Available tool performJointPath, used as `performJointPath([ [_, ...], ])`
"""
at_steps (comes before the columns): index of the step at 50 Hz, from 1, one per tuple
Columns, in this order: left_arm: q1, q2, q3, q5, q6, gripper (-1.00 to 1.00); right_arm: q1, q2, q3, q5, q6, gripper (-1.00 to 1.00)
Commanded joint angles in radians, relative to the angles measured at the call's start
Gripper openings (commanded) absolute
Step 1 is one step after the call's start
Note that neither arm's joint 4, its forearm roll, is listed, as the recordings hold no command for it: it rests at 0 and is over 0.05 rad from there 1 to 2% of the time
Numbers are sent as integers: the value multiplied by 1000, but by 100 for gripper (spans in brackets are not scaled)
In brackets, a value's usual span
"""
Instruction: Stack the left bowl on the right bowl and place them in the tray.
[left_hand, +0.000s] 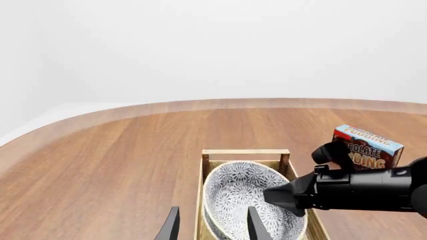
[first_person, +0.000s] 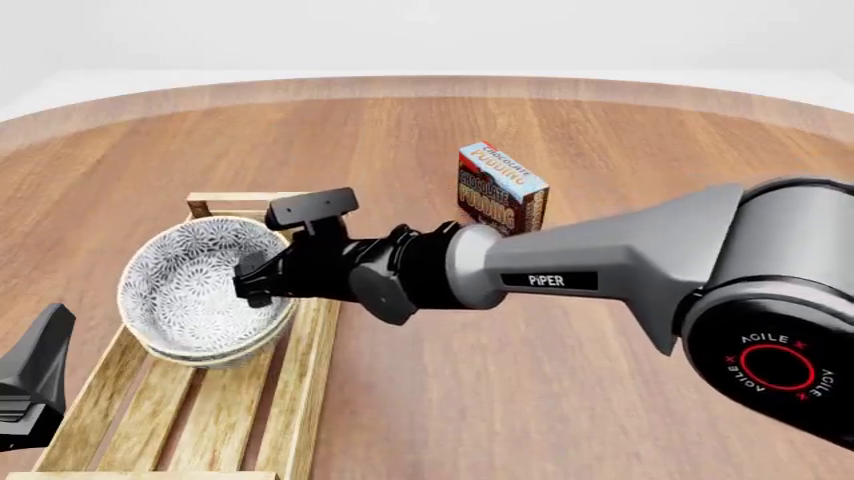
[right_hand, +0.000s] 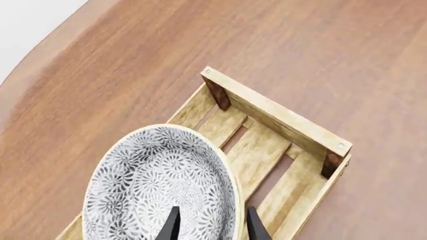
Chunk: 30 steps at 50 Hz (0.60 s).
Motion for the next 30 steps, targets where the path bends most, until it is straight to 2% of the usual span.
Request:
performJointPath([
  [1,0,0,0,0,0,100,22,21,-5,20,-5,100],
  [19,0,0,0,0,0,100,29,14,2,19,-9,100],
  [30,0,0,0,0,0,100,-11,-49,15,42,-32,100],
])
